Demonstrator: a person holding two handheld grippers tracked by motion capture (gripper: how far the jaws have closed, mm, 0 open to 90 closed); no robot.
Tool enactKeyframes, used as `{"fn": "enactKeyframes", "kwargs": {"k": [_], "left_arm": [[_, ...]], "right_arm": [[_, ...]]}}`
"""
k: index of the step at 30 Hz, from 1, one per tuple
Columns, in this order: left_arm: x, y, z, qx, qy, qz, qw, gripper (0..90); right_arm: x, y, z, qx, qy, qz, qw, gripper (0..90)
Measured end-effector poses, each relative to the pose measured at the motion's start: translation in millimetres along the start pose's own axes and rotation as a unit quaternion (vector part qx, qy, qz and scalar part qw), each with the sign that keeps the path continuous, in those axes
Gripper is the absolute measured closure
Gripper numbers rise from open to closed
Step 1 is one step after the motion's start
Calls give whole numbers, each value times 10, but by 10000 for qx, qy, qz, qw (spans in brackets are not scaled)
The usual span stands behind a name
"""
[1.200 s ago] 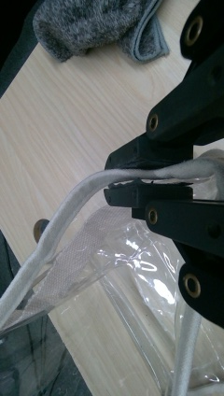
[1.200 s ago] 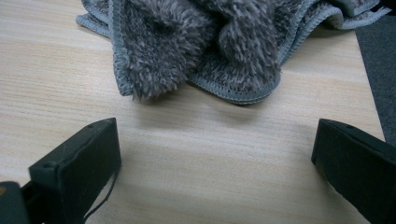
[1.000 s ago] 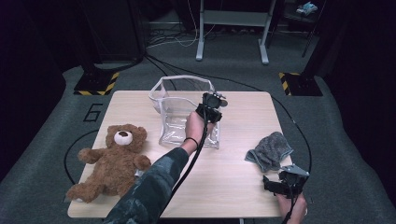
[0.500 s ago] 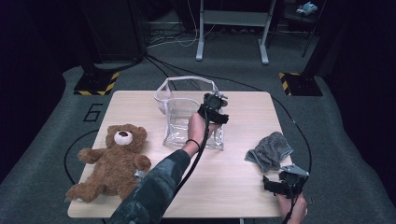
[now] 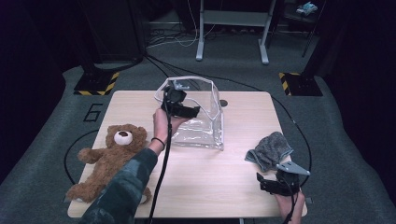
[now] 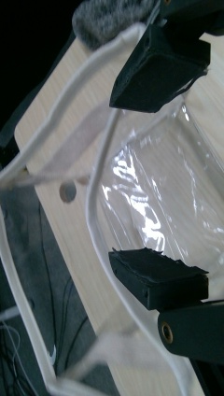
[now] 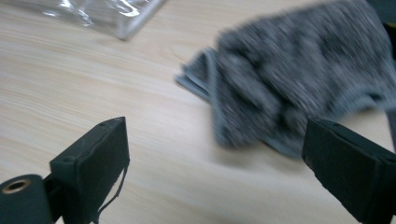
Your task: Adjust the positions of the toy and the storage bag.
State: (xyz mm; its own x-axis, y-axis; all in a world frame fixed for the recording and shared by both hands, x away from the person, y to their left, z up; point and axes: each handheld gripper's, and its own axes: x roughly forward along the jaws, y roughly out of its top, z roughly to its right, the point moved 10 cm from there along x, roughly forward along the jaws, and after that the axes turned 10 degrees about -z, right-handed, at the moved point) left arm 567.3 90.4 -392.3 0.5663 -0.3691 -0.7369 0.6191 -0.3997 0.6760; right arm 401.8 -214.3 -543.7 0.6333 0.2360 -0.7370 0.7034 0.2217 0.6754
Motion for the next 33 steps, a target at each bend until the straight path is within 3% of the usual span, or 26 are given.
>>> {"fn": "enactKeyframes", "kwargs": {"k": [6, 10, 14, 21, 23, 25, 33], "left_arm": [[-78, -157, -373, -282, 219, -36, 9994, 210], [-47, -309, -558, -428, 360, -158, 9983, 212], [42, -433, -652, -555, 356, -295, 9974, 227], [241, -619, -704, -672, 161, -540, 9961, 299], [276, -639, -697, -704, 125, -553, 9959, 360], [297, -638, -687, -742, 83, -510, 9959, 419], [385, -716, -720, -743, 181, -608, 9952, 582]], "right_arm": [[126, 346, -366, -484, 234, -8, 9986, 104], [354, 475, -517, -538, 369, -200, 9977, 118], [577, 565, -613, -621, 455, -353, 9964, 146], [920, 809, -766, -673, 446, -458, 9957, 347], [998, 869, -820, -727, 543, -510, 9946, 387], [1066, 930, -857, -774, 468, -524, 9945, 441], [1260, 1029, -935, -806, 317, -683, 9939, 617]]}}
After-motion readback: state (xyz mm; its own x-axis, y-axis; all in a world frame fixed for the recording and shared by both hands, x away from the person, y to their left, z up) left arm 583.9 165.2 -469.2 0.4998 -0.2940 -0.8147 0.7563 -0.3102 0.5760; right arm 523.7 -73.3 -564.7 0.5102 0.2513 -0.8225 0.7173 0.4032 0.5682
